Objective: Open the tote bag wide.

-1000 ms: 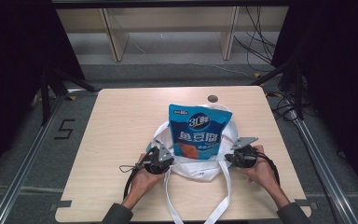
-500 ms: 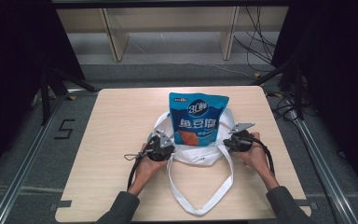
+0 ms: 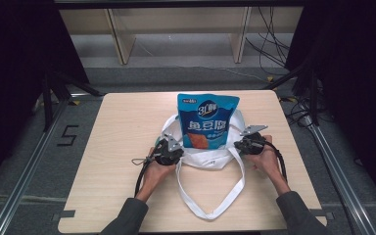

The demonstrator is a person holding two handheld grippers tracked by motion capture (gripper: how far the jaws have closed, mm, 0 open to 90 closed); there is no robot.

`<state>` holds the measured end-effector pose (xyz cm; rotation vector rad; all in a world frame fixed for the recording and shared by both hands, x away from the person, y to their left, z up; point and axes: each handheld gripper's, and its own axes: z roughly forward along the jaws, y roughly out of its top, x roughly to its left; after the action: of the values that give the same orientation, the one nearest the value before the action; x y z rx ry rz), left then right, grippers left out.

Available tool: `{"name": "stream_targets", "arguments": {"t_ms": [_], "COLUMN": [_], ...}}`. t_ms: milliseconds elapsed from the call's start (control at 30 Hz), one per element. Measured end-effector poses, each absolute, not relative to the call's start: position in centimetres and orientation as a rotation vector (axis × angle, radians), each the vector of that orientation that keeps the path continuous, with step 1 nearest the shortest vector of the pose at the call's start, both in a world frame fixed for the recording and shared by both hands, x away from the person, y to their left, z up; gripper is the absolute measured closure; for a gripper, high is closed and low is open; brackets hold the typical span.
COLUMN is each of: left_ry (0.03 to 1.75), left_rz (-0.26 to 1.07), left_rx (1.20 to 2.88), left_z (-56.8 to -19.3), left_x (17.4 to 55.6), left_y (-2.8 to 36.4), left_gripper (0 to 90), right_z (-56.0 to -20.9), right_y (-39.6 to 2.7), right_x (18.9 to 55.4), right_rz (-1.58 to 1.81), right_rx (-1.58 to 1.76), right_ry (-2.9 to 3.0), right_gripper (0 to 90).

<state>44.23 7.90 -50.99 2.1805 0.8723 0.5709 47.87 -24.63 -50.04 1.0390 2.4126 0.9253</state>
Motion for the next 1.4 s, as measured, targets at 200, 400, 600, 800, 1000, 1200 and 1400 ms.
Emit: {"name": "stream_targets", "arguments": {"t_ms": [200, 400, 600, 800, 1000, 1200, 1400], "left_ry": [0.874, 0.881, 0.884, 0.880, 0.896, 0.911, 0.927], "left_rz": [0.574, 0.573, 0.531, 0.536, 0.510, 0.459, 0.434], "left_rx": [2.169, 2.158, 2.127, 2.125, 2.077, 2.049, 2.023], "left_z": [-51.1, -51.2, -51.4, -51.4, -51.5, -51.5, -50.9], "left_x": [44.5, 44.8, 45.1, 45.1, 45.1, 45.2, 45.1], "left_y": [7.8, 7.9, 8.2, 8.2, 8.2, 8.6, 8.6], "left_gripper": [84.7, 84.5, 84.2, 83.9, 82.6, 78.7, 68.3], "right_z": [-49.9, -50.1, -50.2, -50.1, -50.2, -50.1, -49.8], "right_y": [-24.6, -24.7, -24.7, -24.6, -24.5, -24.5, -24.9], "right_x": [48.1, 48.6, 48.9, 49.0, 49.1, 49.1, 49.0], "right_rz": [0.903, 0.933, 0.917, 0.906, 0.914, 0.908, 0.959], "right_rx": [1.025, 1.056, 1.033, 1.020, 1.046, 1.034, 1.053], "right_ry": [2.420, 2.399, 2.383, 2.369, 2.359, 2.350, 2.336], "right_gripper": [90.0, 90.0, 90.0, 90.0, 90.0, 89.5, 82.9]}}
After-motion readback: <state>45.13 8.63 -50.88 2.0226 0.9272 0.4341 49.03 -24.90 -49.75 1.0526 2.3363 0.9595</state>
